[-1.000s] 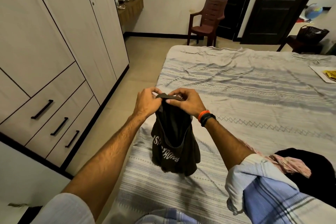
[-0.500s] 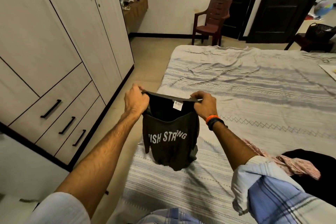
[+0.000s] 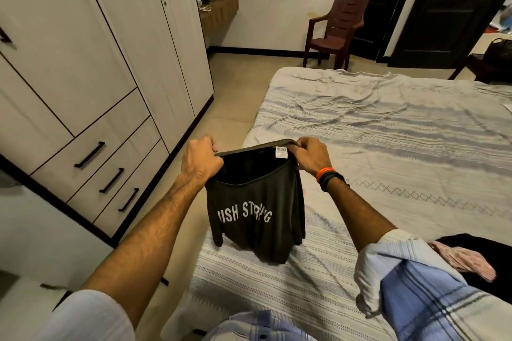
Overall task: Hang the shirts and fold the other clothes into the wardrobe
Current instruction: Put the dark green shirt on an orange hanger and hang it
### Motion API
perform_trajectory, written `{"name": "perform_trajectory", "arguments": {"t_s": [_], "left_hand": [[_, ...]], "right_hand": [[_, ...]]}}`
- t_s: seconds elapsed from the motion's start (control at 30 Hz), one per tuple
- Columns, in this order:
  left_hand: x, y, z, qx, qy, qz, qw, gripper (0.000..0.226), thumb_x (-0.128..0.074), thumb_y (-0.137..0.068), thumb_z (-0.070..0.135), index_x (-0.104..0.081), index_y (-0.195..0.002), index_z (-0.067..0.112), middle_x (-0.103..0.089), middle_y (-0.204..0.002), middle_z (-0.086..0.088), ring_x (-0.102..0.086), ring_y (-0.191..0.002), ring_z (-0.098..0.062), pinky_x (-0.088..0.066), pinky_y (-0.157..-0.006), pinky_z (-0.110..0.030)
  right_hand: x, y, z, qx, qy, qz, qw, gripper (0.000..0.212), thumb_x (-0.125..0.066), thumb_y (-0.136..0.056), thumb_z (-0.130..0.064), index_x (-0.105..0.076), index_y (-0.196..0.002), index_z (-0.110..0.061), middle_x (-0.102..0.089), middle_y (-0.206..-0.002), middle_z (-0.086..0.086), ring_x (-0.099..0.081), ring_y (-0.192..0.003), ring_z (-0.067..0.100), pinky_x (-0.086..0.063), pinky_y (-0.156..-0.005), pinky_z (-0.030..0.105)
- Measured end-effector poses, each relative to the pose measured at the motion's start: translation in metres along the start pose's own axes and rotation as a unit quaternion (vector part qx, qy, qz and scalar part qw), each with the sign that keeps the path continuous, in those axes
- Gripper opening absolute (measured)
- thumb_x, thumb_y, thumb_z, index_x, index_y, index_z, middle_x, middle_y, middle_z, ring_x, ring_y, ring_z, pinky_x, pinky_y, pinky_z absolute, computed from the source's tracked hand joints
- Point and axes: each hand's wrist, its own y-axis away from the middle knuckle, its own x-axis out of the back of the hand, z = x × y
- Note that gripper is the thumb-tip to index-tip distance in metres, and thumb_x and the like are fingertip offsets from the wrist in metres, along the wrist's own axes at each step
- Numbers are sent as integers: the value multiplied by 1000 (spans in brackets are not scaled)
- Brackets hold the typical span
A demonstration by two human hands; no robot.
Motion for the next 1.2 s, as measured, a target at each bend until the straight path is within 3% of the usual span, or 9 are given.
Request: {"name": "perform_trajectory", "arguments": {"t_s": [0.1, 0.23, 0.33, 0.4, 0.57, 0.77, 0.93, 1.03, 1.2], "left_hand": [[-3, 5, -5, 24, -36, -19, 999, 7, -61, -83, 12, -64, -90, 11, -63, -87, -8, -60, -79, -22, -55, -71, -35], [-3, 13, -1, 83, 98, -52, 990, 15, -55, -93, 18, -63, -102, 11, -65, -100, -5, -61, -92, -23, -52, -81, -33], [-5, 23, 11, 91, 200, -176, 960, 37, -68, -83, 25, -59, -118, 21, -68, -105, 0, -66, -97, -17, -53, -89, -33], [-11, 33, 21, 87, 216, -231, 945, 53, -79, -72, 25, -52, -118, 25, -67, -104, -2, -66, -95, -18, -55, -85, -35], [-31, 53, 36, 15, 180, -170, 969, 48, -82, -74, 30, -61, -115, 18, -62, -100, 4, -60, -93, -16, -42, -73, -23], [-49, 76, 29, 101, 123, -106, 982, 24, -76, -73, 22, -68, -94, 15, -67, -88, -2, -63, -84, -22, -42, -67, -24], [-71, 88, 19, 146, 110, -125, 975, 25, -76, -74, 19, -68, -96, 11, -67, -89, -6, -63, -87, -27, -49, -74, -28], [-91, 86, 13, 157, 111, -133, 972, 23, -76, -75, 18, -66, -94, 9, -69, -89, -7, -65, -89, -28, -48, -72, -29], [-134, 56, 0, 180, 111, -176, 961, 33, -77, -75, 19, -68, -106, 10, -71, -105, -10, -65, -100, -29, -43, -76, -23]], "right_hand": [[-7, 7, -5, 15, -7, -2, 1000, 15, -61, -89, -25, -56, -76, -18, -65, -76, 7, -64, -77, 29, -56, -70, 42], [-15, 20, -16, 36, -34, -21, 999, 10, -61, -92, -23, -60, -88, -13, -70, -85, 15, -66, -75, 30, -55, -61, 36], [-25, 30, -28, 40, -68, -68, 995, 9, -62, -89, -19, -62, -84, -11, -69, -84, 14, -68, -68, 26, -57, -49, 32], [-33, 37, -35, 60, -65, -104, 991, 8, -64, -85, -21, -63, -80, -15, -71, -81, 9, -69, -71, 27, -60, -58, 39], [-38, 44, -30, 115, -47, -154, 980, 11, -67, -73, -35, -72, -80, -28, -72, -73, -8, -69, -77, 15, -58, -74, 37], [-26, 49, 24, 22, -87, -146, 985, 9, -74, -84, -27, -72, -82, -18, -75, -74, -2, -71, -74, 12, -57, -71, 26], [-31, 47, 79, -52, -52, -178, 981, 9, -67, -82, -6, -72, -79, -13, -75, -81, 2, -74, -78, 17, -59, -69, 27], [-44, 40, 104, -90, -44, -172, 980, 9, -69, -80, -8, -71, -75, -16, -75, -81, 4, -73, -77, 18, -61, -80, 39], [-73, 17, 135, -152, -1, -164, 975, 6, -70, -82, -16, -69, -80, -21, -74, -83, 2, -69, -82, 17, -57, -83, 35]]}}
